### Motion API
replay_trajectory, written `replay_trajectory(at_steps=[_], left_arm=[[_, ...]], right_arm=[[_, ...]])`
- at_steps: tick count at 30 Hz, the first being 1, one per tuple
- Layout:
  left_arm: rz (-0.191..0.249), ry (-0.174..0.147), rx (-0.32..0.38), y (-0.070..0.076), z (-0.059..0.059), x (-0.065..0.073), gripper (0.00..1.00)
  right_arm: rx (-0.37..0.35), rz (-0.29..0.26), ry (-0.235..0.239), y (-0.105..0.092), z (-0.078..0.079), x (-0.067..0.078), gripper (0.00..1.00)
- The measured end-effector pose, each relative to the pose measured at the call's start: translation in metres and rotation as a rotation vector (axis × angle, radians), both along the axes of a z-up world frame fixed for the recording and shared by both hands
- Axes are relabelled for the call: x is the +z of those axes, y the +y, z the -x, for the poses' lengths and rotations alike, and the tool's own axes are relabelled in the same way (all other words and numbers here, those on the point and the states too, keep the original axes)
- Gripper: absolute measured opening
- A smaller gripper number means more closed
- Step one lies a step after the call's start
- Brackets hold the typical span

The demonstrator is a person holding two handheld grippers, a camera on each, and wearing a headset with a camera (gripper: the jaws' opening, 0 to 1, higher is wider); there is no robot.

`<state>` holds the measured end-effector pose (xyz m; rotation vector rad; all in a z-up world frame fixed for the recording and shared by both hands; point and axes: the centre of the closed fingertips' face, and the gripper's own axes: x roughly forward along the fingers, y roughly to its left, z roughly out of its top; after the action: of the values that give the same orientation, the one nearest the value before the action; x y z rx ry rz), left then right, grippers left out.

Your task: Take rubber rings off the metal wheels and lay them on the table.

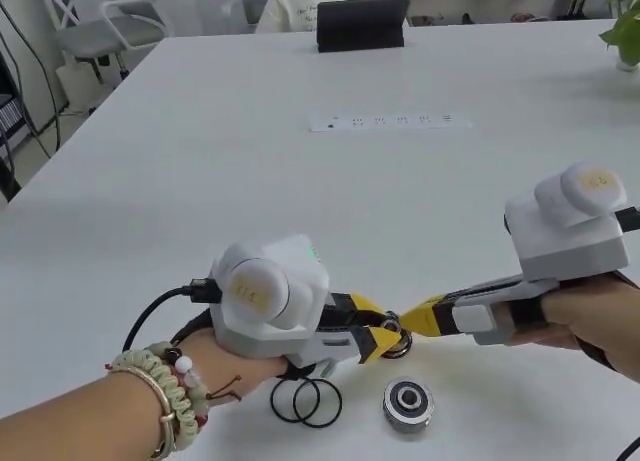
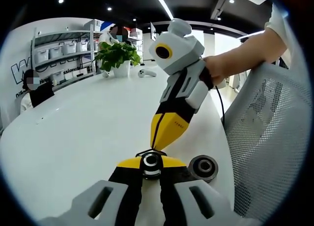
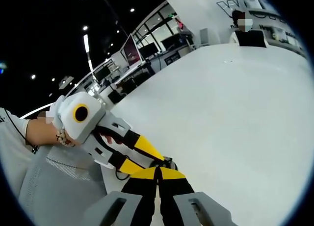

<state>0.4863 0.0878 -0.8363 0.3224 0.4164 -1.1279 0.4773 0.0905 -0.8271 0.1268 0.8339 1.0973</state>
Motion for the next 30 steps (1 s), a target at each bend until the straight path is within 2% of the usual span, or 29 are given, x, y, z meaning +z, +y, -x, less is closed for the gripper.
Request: replay_trajectory(at_steps=[8, 11, 15, 18, 20, 27, 30], left_arm=[[0.003, 0.001, 0.002, 0.0, 0.0, 0.0, 0.08], [0.004, 0.001, 0.002, 0.0, 0.0, 0.0, 0.08], [0.006, 0.002, 0.006, 0.0, -0.001, 0.0, 0.08], [0.011, 0.005, 0.01, 0.0, -0.001, 0.0, 0.08], [0.013, 0.003, 0.011, 0.0, -0.001, 0.0, 0.08], [0.027, 0.004, 0.022, 0.0, -0.002, 0.0, 0.08], [0.03, 0.011, 0.026, 0.0, -0.002, 0.0, 0.08]], right_arm=[[0.004, 0.001, -0.004, 0.001, 0.001, 0.0, 0.0], [-0.003, -0.035, 0.0, 0.004, -0.001, 0.007, 0.0], [0.011, -0.028, -0.01, 0.006, 0.001, 0.007, 0.0], [0.002, -0.045, 0.0, 0.007, 0.0, 0.009, 0.0], [-0.004, -0.025, -0.013, 0.005, -0.002, 0.006, 0.0], [-0.018, 0.039, -0.005, -0.002, -0.003, -0.009, 0.0], [-0.021, 0.039, -0.005, -0.002, -0.003, -0.009, 0.0]])
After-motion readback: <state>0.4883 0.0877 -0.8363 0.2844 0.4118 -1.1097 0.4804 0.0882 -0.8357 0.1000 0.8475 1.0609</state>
